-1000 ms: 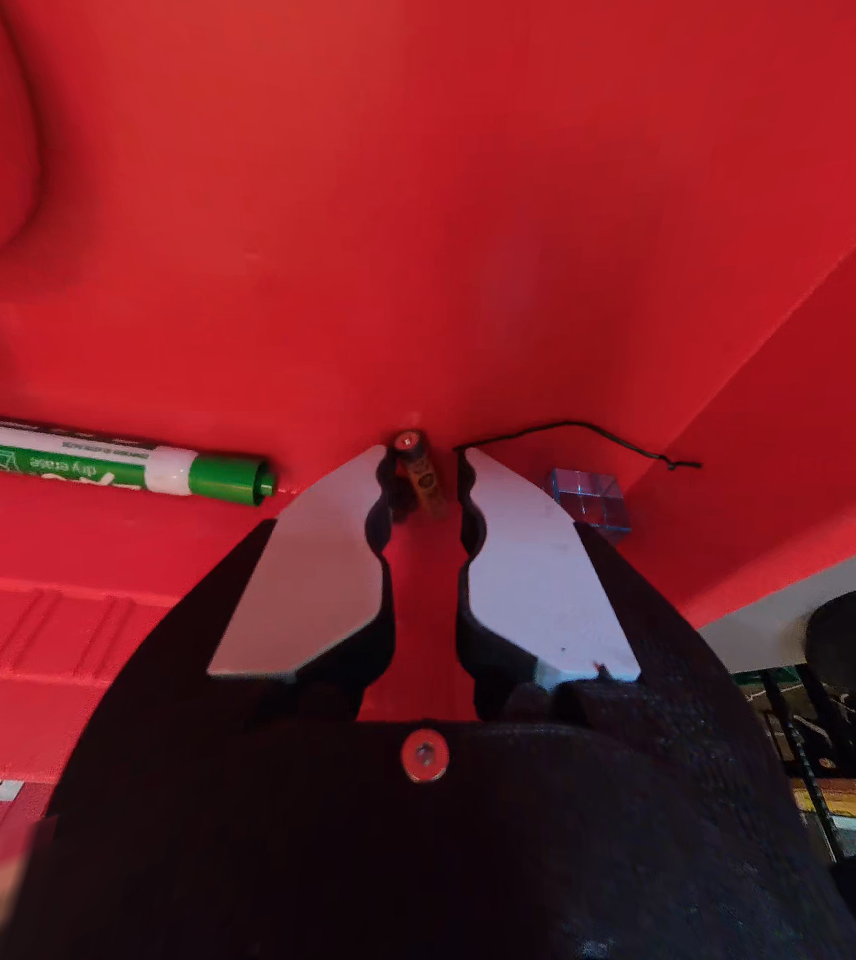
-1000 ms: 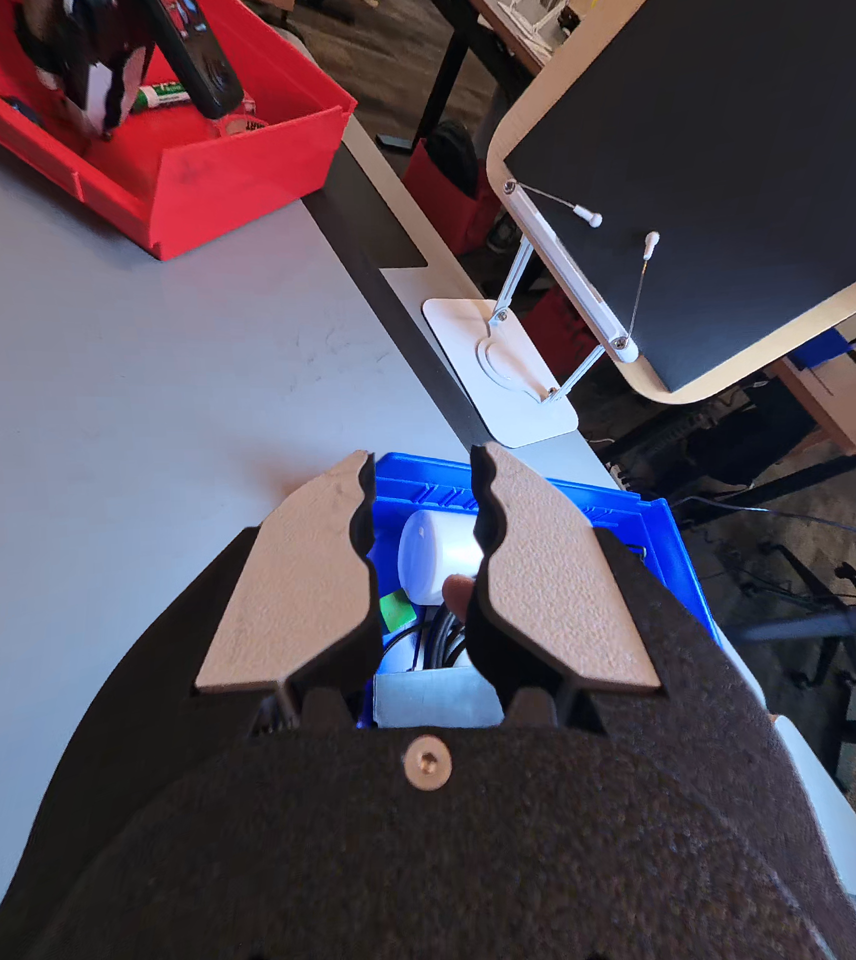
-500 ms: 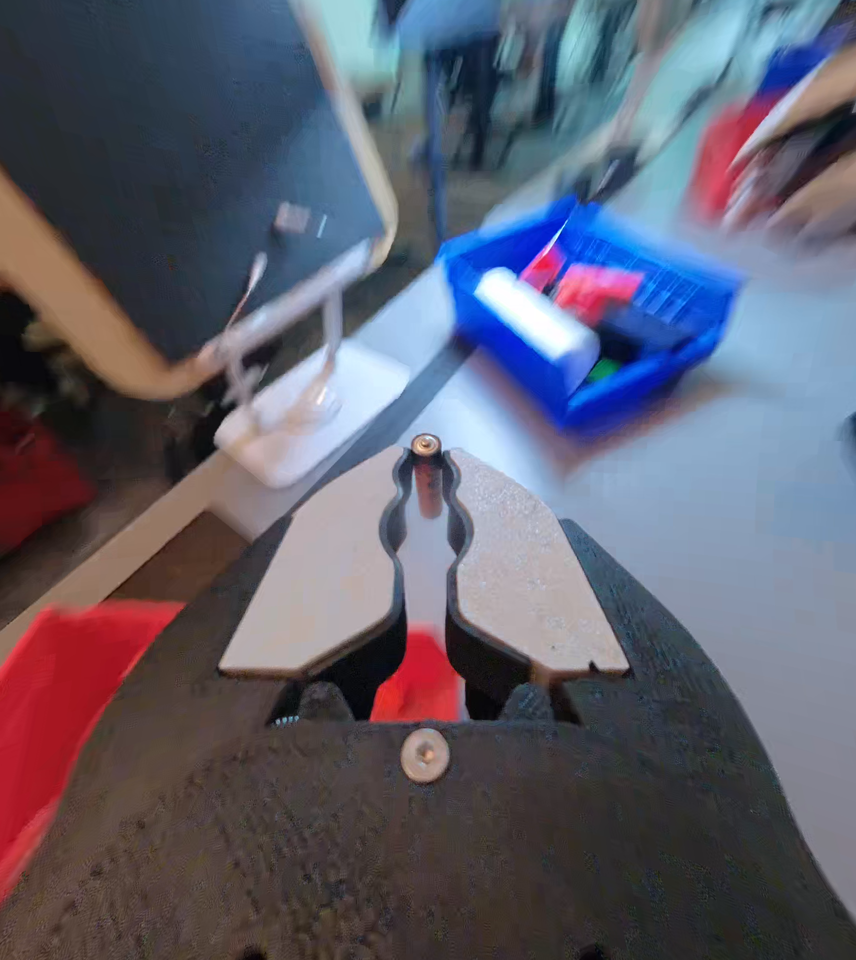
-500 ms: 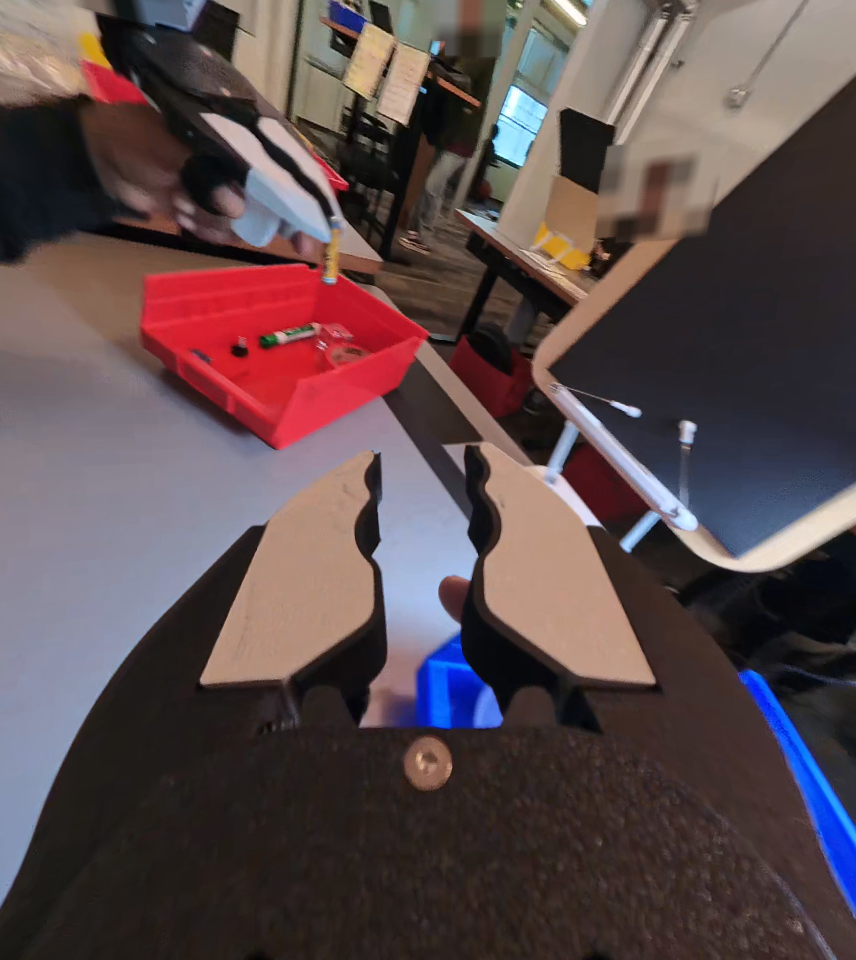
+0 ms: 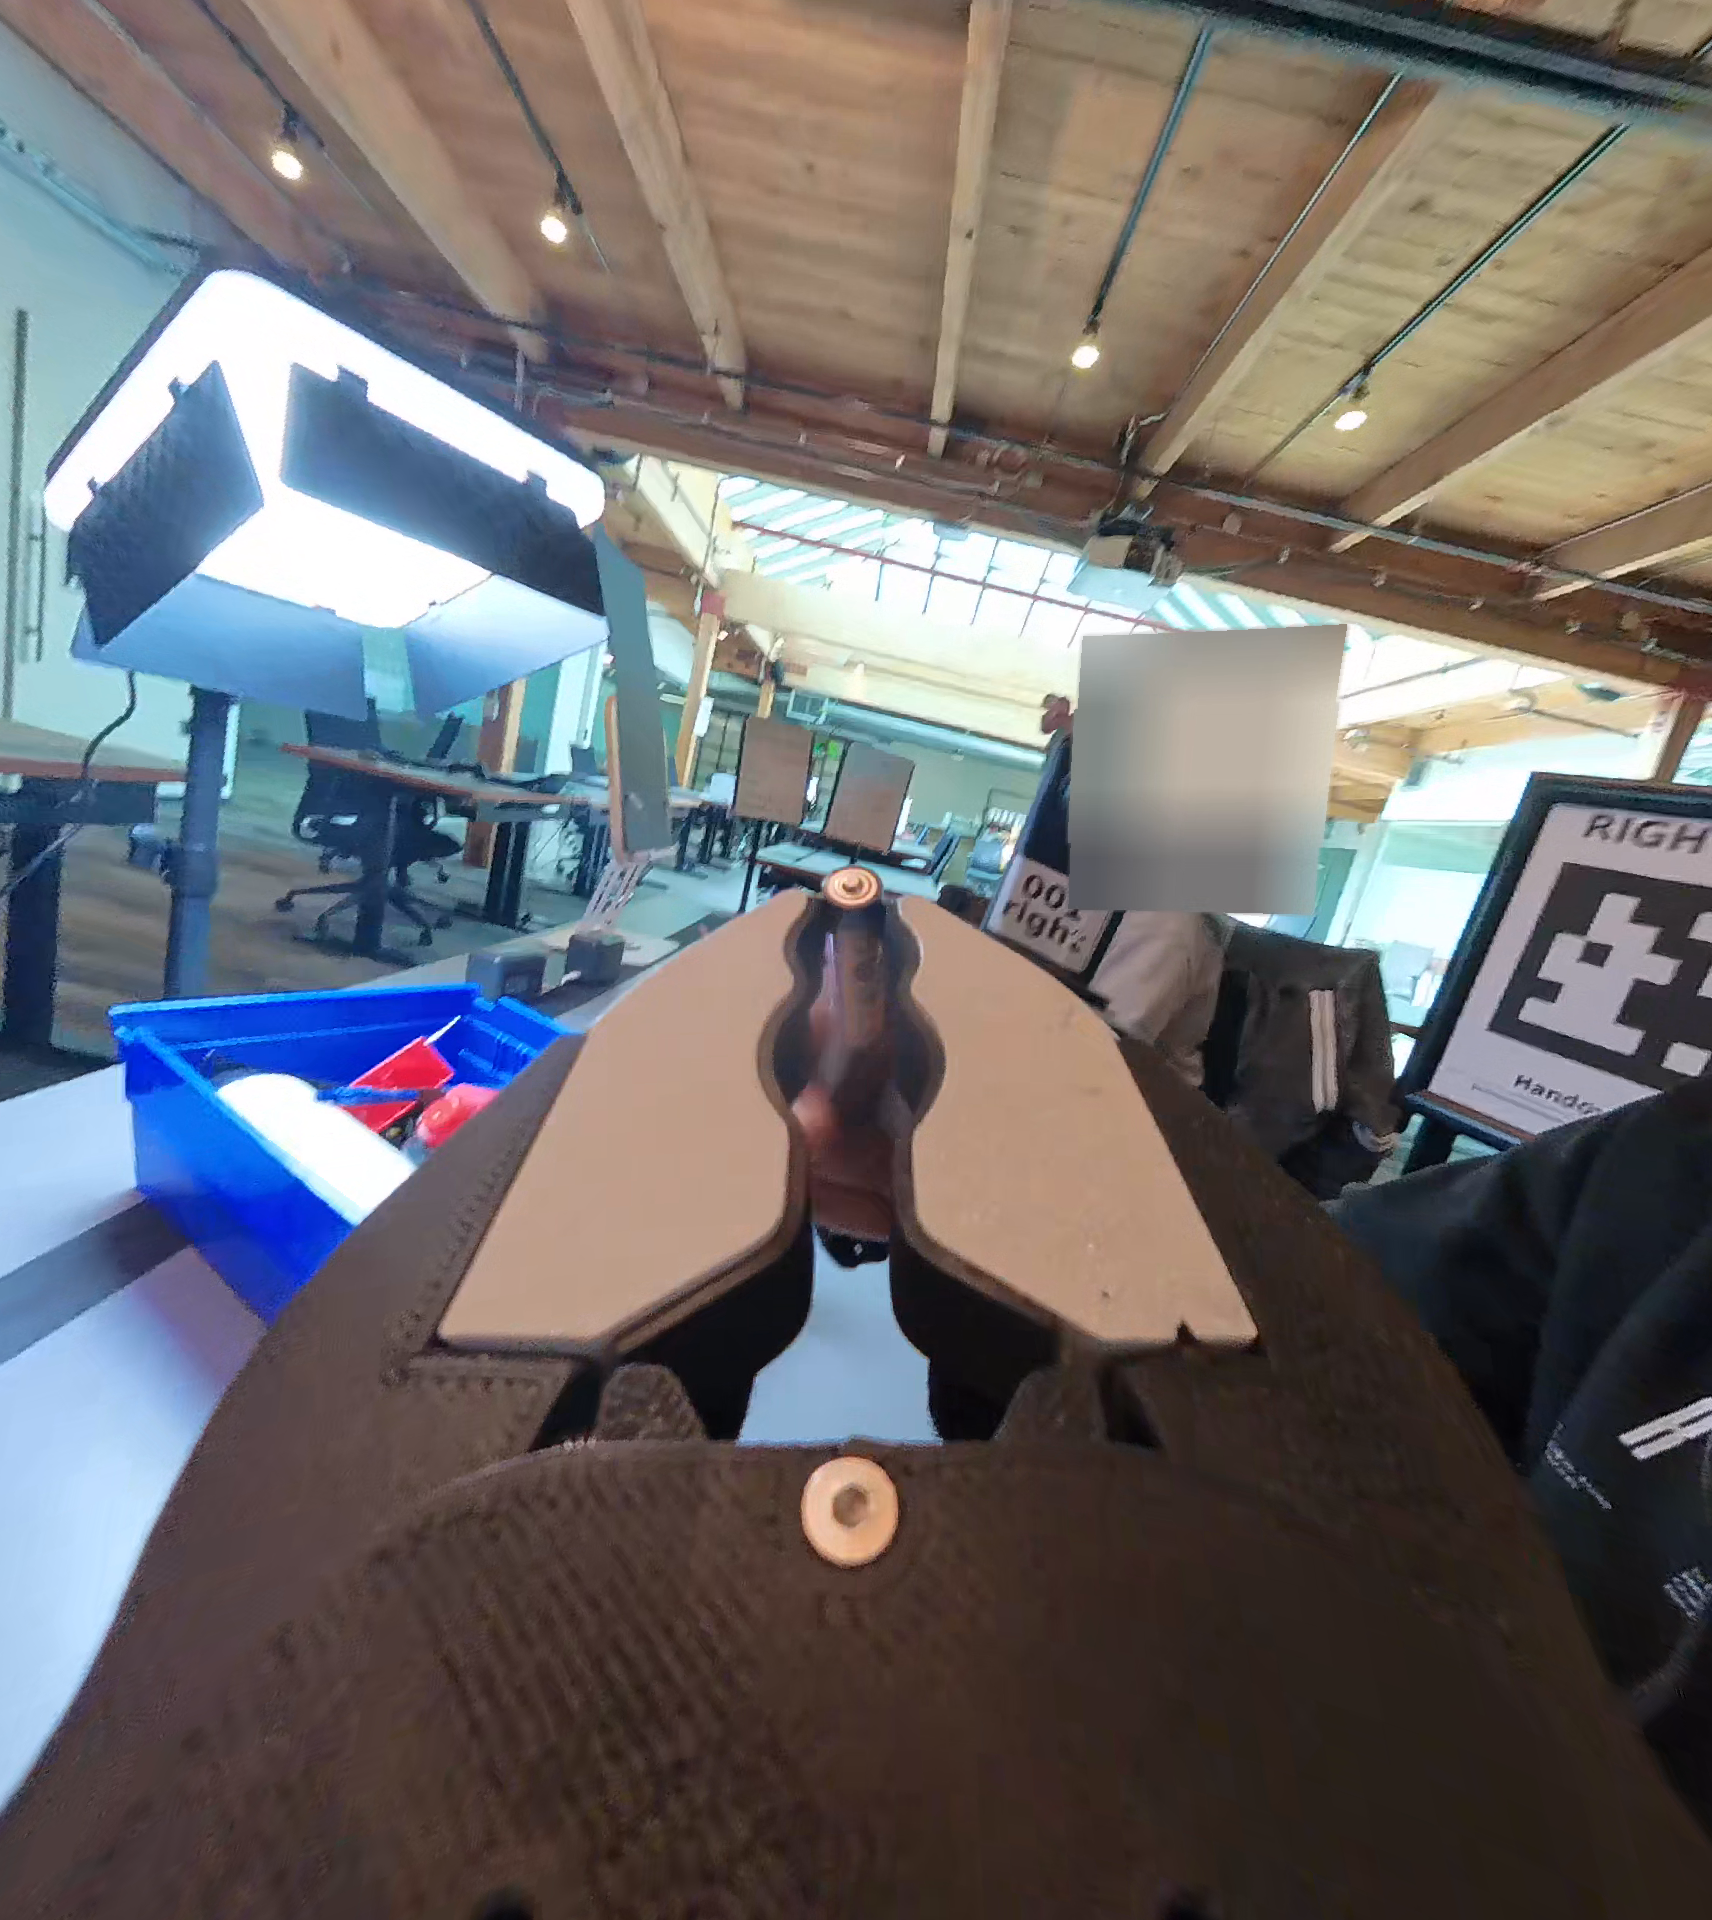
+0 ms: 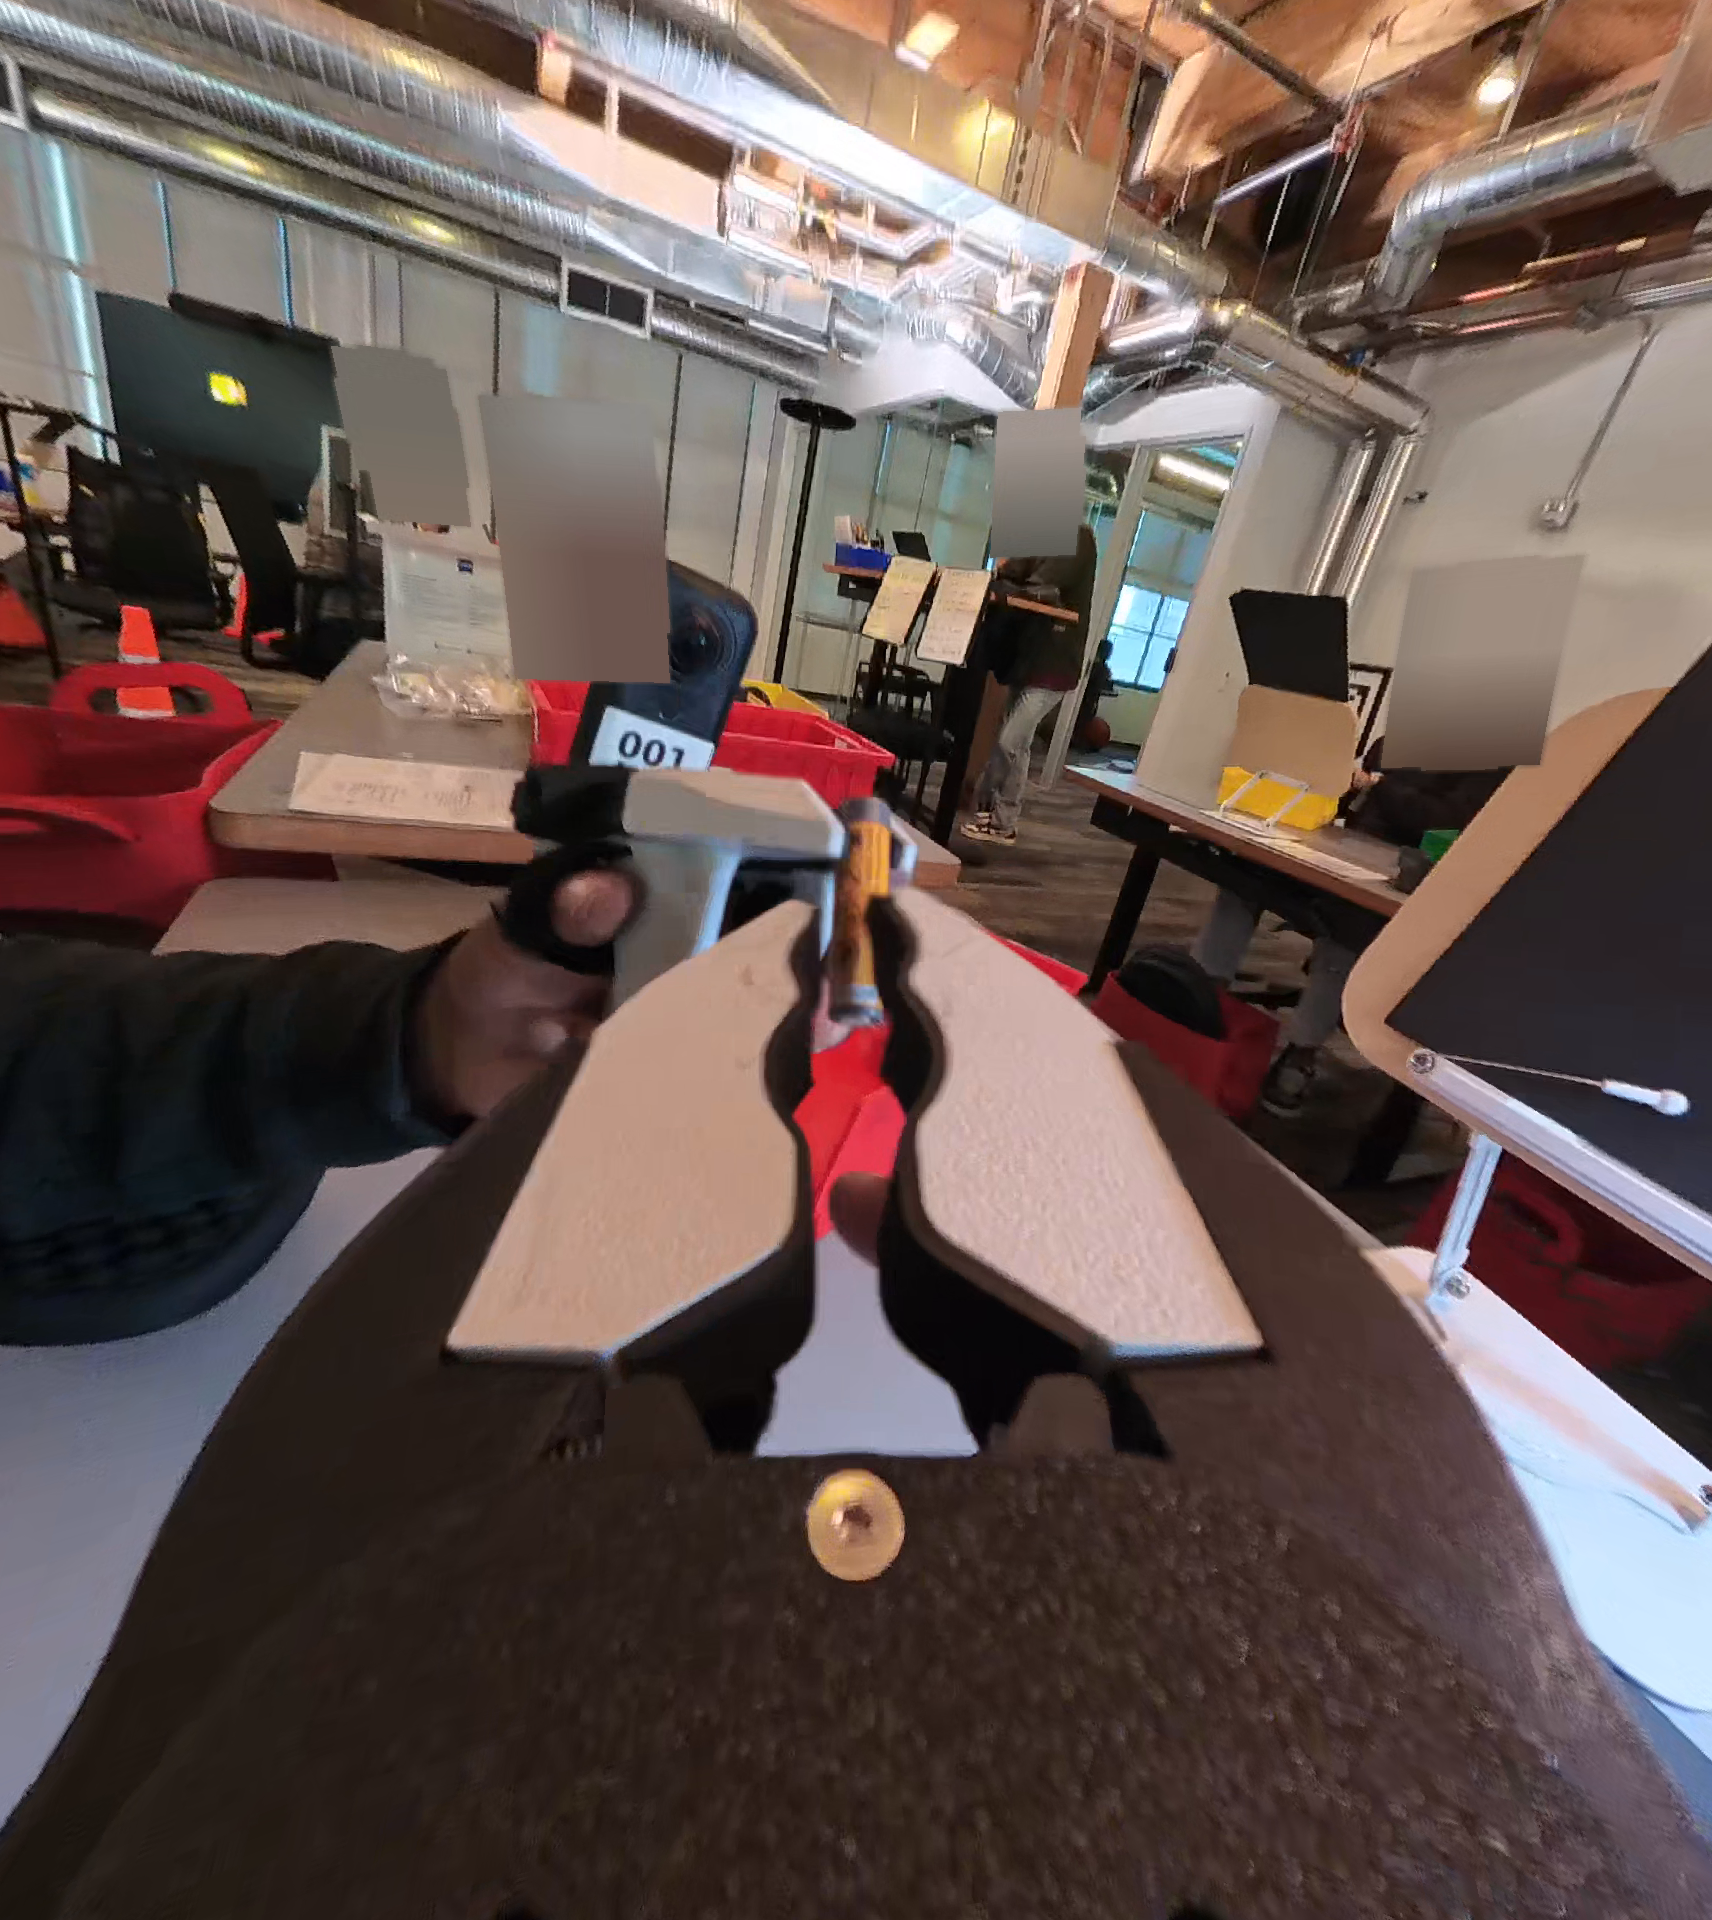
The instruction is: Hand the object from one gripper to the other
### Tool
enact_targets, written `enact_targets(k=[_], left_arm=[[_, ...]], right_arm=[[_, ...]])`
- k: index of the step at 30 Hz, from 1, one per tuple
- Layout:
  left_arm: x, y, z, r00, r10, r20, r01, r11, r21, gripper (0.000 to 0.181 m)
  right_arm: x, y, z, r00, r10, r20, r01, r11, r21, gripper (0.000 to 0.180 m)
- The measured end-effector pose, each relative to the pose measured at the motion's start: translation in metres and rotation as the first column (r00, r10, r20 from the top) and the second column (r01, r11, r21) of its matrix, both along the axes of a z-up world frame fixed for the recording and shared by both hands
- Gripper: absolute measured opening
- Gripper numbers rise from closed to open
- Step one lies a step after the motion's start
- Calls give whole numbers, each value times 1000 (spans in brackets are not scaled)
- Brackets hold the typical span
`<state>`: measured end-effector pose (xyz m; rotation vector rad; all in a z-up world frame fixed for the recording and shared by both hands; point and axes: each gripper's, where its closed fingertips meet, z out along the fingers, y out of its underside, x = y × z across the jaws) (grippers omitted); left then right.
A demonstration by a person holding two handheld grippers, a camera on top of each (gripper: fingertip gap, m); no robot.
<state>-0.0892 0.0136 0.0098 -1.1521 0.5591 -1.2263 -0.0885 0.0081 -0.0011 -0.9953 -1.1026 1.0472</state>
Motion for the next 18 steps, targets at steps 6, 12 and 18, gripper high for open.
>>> enact_targets(k=[6, 12, 18], left_arm=[[-7, -1, 1, 999, -7, 49, 7, 1000, 7, 10], [-2, -7, 0, 999, -15, 41, 14, 999, 30, 10], [-12, 1, -6, 987, 99, -128, -89, 993, 81, 25]], right_arm=[[-1, 1, -7, 997, -18, 78, 14, 999, 47, 33], [-10, 0, -20, 990, -55, 132, 46, 997, 66, 11], [6, 20, -20, 943, -245, 223, 175, 940, 292, 11]])
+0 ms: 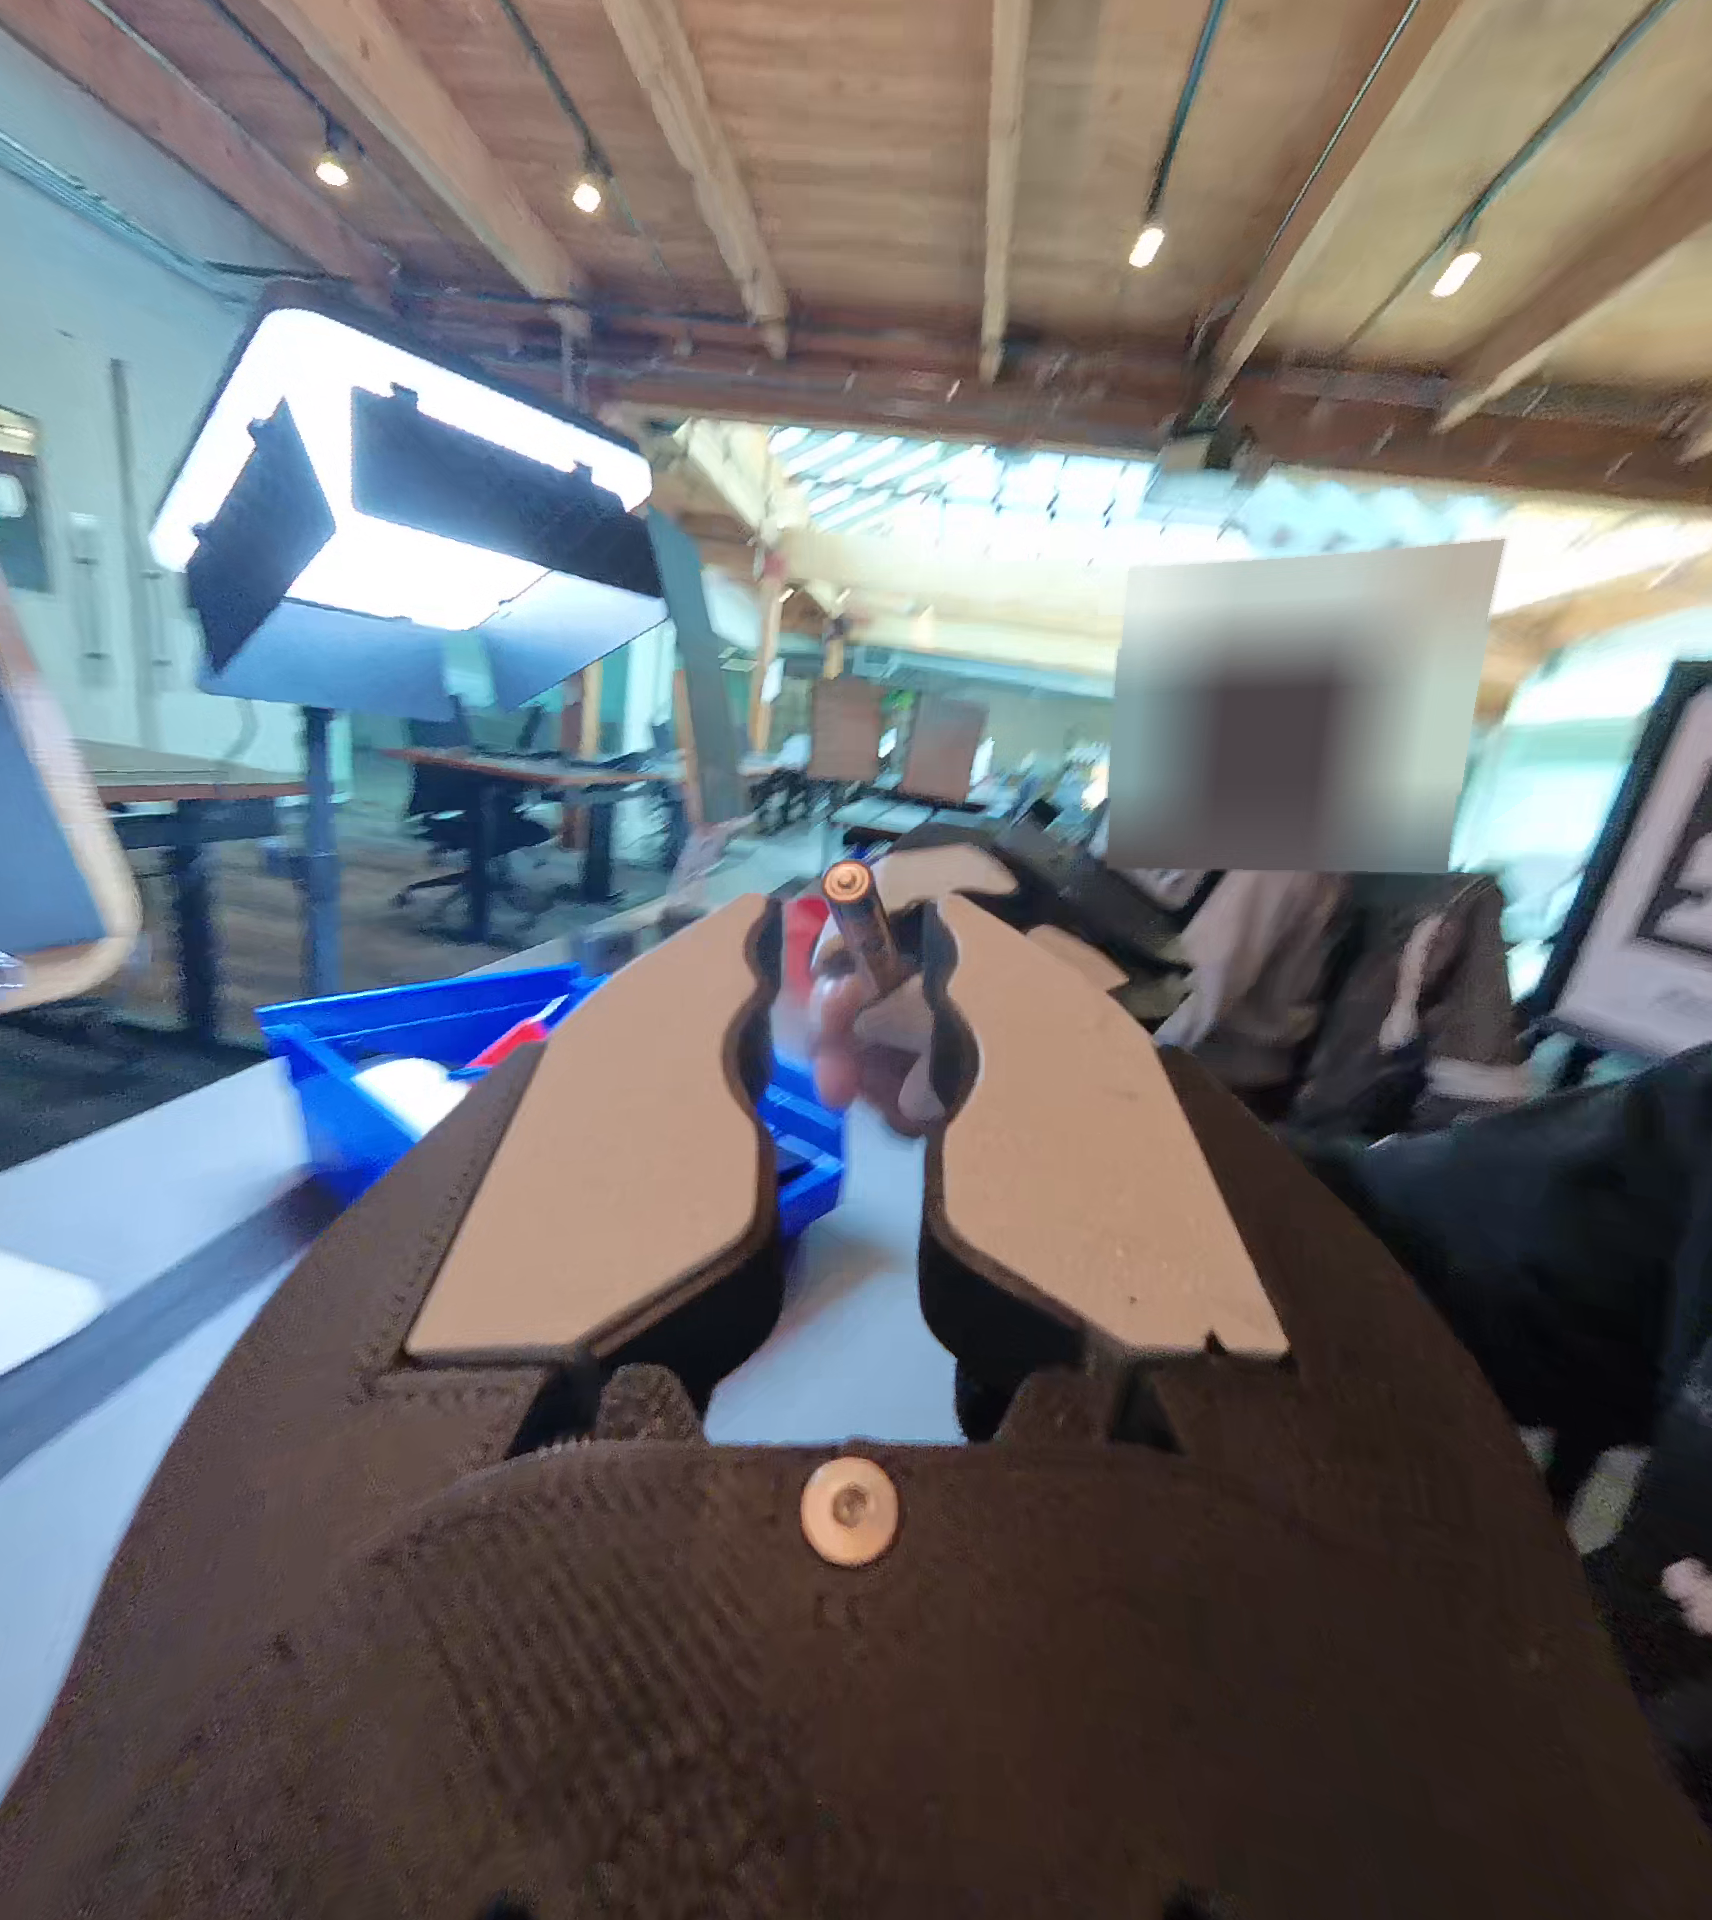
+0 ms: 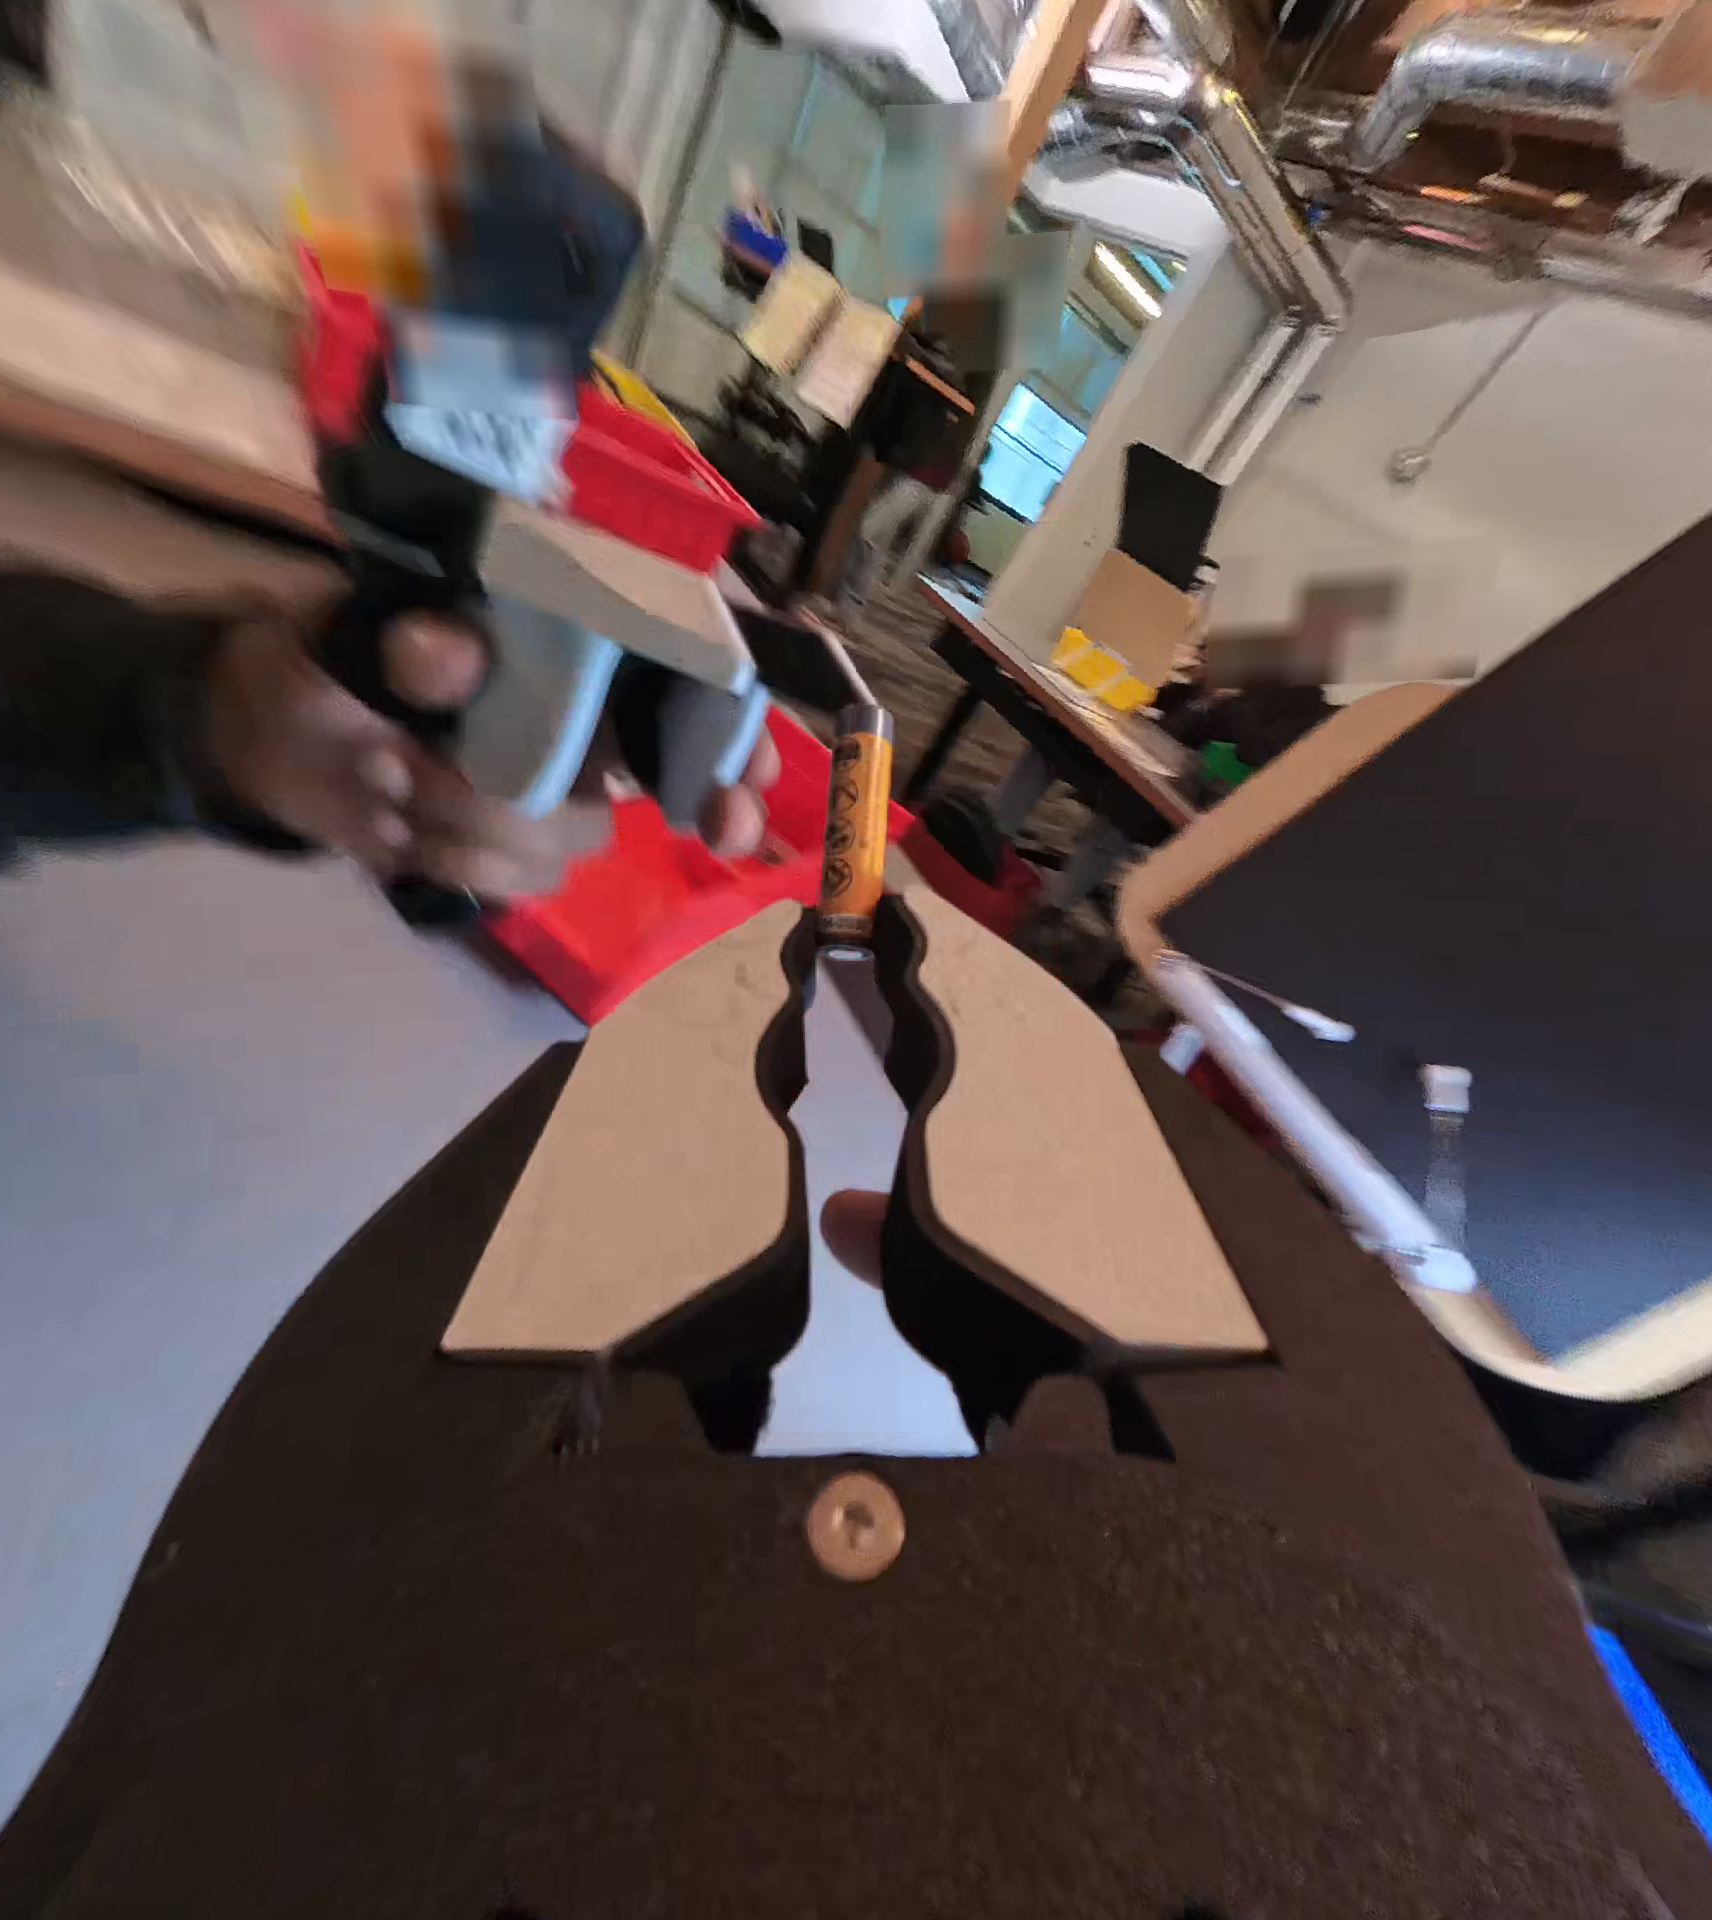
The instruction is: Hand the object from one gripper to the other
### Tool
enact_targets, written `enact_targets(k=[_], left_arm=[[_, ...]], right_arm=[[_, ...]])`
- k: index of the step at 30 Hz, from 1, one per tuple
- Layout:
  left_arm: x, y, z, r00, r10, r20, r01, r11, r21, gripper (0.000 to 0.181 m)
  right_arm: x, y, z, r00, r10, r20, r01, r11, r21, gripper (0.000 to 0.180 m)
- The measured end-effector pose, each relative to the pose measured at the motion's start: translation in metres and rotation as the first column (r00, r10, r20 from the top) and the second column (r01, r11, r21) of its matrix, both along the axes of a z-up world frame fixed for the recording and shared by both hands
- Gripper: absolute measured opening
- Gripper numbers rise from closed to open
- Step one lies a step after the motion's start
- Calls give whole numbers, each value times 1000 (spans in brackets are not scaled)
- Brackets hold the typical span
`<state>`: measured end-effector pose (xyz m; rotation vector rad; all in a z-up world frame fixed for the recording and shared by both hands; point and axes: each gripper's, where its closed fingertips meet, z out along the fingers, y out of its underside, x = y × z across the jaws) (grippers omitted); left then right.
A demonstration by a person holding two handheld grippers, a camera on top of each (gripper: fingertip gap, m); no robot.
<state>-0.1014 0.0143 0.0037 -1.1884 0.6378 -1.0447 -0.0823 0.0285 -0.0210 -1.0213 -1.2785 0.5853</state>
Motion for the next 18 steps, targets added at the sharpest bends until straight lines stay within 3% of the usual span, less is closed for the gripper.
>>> enact_targets(k=[3, 7, 13, 18], left_arm=[[-4, 1, -11, 950, 151, -274, -120, 985, 127, 34], [-5, 5, -35, 784, 314, -536, -190, 943, 274, 35], [1, 14, -78, 510, 432, -743, -155, 897, 415, 30], [4, 16, -89, 409, 488, -771, -116, 866, 486, 13]], right_arm=[[11, 14, -9, 979, -144, 145, 103, 961, 256, 11], [13, 18, -28, 917, -283, 280, 70, 807, 587, 11], [3, 8, -50, 880, -290, 375, -41, 742, 670, 11], [-1, 6, -60, 855, -309, 418, -65, 734, 676, 11]])
